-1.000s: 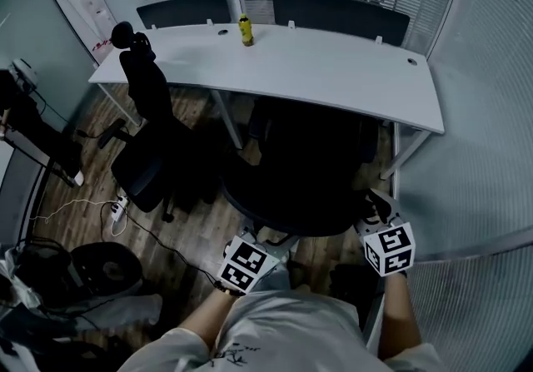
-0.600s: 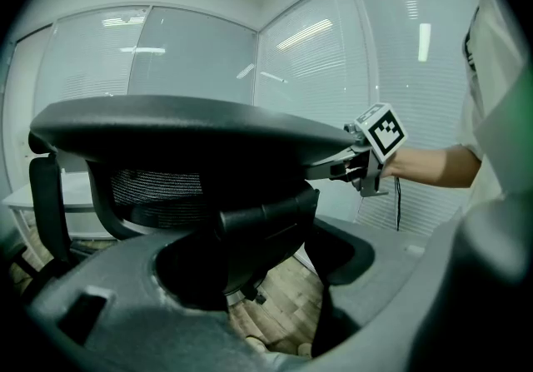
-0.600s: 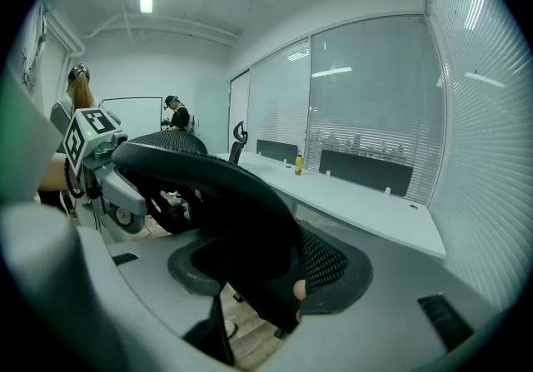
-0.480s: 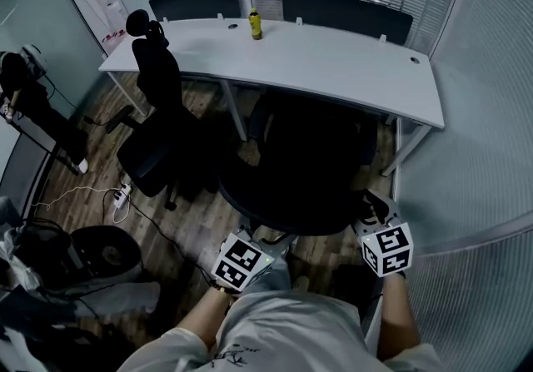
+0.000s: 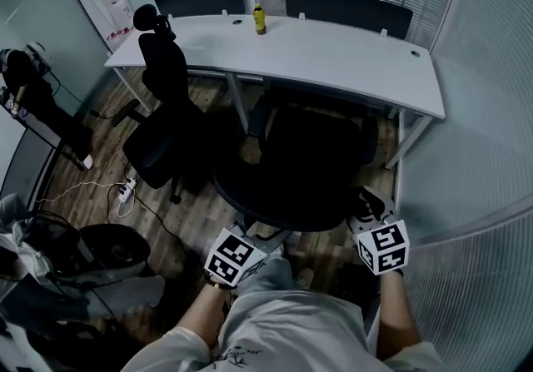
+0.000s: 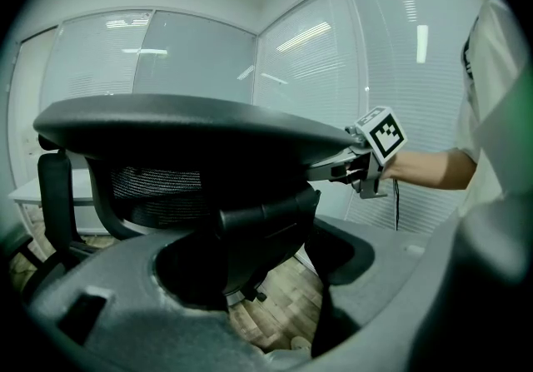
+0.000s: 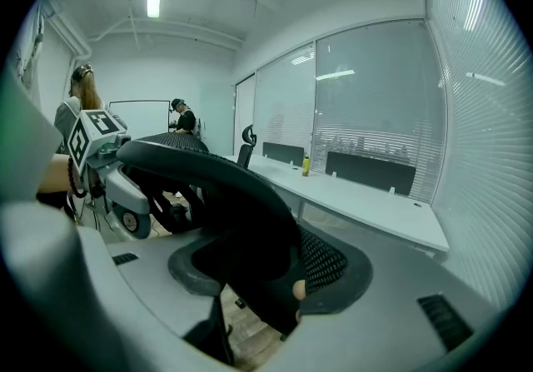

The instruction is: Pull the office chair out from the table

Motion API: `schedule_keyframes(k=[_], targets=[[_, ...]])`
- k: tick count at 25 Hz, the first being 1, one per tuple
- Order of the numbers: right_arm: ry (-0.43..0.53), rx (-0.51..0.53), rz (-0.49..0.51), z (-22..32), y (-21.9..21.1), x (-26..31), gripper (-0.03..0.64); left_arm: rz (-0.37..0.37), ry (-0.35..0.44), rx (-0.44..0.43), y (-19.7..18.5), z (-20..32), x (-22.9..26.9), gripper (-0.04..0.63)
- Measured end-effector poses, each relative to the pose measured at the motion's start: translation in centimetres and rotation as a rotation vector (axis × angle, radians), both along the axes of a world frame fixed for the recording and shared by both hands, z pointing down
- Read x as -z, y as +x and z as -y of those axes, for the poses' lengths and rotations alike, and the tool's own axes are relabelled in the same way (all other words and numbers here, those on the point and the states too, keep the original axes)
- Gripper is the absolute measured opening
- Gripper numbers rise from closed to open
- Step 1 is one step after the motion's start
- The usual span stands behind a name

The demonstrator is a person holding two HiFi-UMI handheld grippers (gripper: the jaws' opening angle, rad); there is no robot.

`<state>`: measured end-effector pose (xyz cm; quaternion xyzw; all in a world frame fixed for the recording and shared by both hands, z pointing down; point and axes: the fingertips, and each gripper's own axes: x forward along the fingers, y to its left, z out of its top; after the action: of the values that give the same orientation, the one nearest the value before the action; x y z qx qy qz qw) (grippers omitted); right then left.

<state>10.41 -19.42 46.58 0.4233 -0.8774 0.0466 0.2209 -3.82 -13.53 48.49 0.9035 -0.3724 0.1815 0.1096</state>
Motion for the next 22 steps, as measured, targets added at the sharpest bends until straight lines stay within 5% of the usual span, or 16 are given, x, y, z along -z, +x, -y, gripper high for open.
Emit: schedule_keyframes(k=[22], targets=[[-0.007, -0.042, 0.001, -10.4, -2.1, -1.6, 0.209, 0.015, -0.001, -0.038, -2.3, -9.8, -1.6, 0.293]])
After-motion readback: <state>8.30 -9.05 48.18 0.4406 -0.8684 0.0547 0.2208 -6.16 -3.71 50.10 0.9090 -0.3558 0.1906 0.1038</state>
